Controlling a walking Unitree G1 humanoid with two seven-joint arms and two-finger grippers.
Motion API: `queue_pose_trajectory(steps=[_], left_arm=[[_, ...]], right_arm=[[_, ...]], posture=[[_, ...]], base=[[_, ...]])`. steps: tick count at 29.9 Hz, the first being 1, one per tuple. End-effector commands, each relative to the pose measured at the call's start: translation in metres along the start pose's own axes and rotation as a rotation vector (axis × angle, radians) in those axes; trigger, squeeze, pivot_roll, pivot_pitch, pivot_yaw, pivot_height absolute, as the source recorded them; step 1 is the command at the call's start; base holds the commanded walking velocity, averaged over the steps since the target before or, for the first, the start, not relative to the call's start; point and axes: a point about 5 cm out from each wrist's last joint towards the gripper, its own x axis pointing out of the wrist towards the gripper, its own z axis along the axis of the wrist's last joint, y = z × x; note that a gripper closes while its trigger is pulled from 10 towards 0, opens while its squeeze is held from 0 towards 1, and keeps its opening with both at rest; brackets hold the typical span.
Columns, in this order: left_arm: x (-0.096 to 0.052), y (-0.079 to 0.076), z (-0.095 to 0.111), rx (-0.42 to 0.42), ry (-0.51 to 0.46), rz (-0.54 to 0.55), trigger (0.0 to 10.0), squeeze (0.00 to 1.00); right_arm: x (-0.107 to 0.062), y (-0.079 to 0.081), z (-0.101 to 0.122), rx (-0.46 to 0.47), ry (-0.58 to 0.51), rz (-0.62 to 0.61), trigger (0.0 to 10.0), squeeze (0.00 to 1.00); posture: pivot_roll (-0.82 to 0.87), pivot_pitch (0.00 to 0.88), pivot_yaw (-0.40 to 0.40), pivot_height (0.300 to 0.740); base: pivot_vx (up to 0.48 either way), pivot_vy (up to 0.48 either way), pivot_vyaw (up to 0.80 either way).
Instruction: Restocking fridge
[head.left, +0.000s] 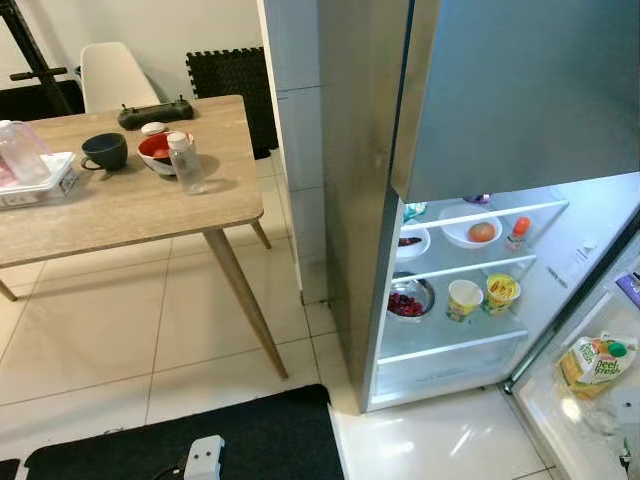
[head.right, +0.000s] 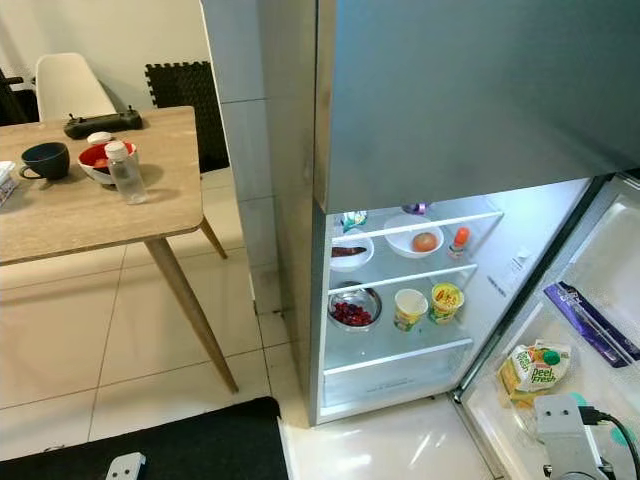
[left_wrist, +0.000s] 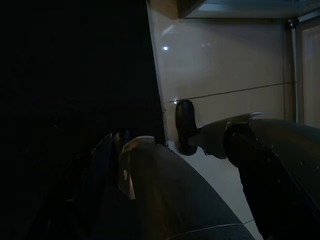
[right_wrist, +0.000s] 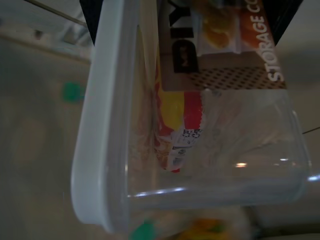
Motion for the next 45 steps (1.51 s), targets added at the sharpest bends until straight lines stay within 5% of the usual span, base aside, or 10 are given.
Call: queue_pose_trajectory(steps=[1,5,15,31,45], left_arm=[[-0.001,0.000,-0.007,-0.010,0.022,0.001,10.0,0.00],[0.000,-0.002,-0.004,-0.002,0.016,-0.004,10.0,0.00],[0.000,-0.002,-0.004,-0.011,0.012,-0.019,10.0,0.00],[0.000,-0.004,-0.005,-0.007,0.018,-0.027,10.0,0.00],[0.000,-0.002,-0.004,0.006,0.018,-0.004,10.0,0.00]], right_arm=[[-0.003,0.019,-0.004,0.002,0.001,0.094,10.0,0.00],[-0.015,0.065,-0.023,0.007,0.046,0.298,10.0,0.00],[-0.041,0.117,-0.057,-0.048,0.110,0.523,10.0,0.00],[-0.049,0.137,-0.050,-0.233,0.026,0.644,10.0,0.00],[-0.049,0.144,-0.027,-0.256,-0.074,0.678,10.0,0.00]], posture=[[-0.15,0.016,0.003,0.740],[-0.15,0.014,0.007,0.740],[-0.13,0.009,0.009,0.740],[-0.13,0.010,0.010,0.740],[-0.12,0.012,0.013,0.740]], base=[[0.000,0.000,0.00],[0.000,0.000,0.00],[0.000,-0.066,0.00],[0.000,-0.440,0.00],[0.000,-0.371,0.00]])
